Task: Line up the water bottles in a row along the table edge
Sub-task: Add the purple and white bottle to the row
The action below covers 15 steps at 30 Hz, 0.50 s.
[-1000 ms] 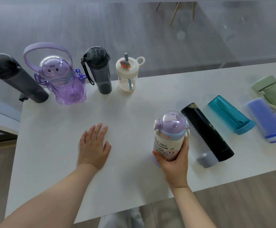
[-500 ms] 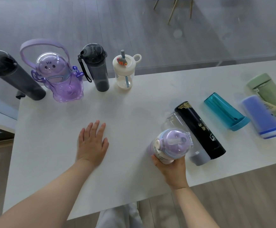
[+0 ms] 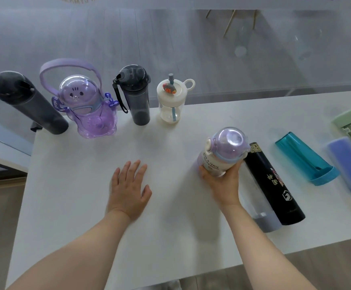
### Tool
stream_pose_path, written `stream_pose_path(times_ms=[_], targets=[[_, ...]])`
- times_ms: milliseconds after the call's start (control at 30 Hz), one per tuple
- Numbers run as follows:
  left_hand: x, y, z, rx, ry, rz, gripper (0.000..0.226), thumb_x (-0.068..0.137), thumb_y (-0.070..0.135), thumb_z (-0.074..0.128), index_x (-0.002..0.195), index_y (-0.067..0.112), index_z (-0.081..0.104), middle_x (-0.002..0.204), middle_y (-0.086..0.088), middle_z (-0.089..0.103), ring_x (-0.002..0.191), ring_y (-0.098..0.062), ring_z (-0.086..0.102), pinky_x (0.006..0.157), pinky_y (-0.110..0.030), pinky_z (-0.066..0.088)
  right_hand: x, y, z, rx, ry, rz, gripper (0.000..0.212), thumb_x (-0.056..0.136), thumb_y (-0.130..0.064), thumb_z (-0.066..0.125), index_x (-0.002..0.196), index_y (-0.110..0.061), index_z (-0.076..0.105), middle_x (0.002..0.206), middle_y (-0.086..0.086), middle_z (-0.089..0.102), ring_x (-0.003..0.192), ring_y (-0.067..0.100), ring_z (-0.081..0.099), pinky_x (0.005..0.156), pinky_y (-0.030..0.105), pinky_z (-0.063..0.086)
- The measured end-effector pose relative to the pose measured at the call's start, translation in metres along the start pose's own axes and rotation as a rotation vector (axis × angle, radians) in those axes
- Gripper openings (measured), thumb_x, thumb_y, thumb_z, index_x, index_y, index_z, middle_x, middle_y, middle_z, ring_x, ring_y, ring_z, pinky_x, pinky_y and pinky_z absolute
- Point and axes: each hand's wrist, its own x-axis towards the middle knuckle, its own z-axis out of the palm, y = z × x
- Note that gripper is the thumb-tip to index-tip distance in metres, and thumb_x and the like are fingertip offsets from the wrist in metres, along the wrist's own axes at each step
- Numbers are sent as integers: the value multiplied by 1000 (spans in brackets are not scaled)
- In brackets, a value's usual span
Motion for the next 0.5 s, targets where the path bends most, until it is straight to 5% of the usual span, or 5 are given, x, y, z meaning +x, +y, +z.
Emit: stream_pose_path(times_ms=[100,300,500], targets=[[1,0,0,-3,-8,-3,63,81,39,38,141,20,41,148,-5,41,139,-26,31,114,-47,15,26,-2,11,23,-1,-10,108,65,-21,88,149,-15,20,144,8,48,127,18,54,102,40,49],[3,-1,2,-13,-12,-8,63,80,38,38,141,21,42,149,-3,41,139,-26,32,114,-48,18,79,-9,29,11,18,-78,100,66,-15,86,145,-14,25,137,6,50,118,13,57,88,14,48],[3,-3,0,-16,-7,3,63,79,37,41,139,19,44,148,-5,42,138,-27,33,113,-49,19,123,-18,45,-1,23,-100,99,68,-17,86,144,-15,24,136,4,50,116,10,58,84,12,48]])
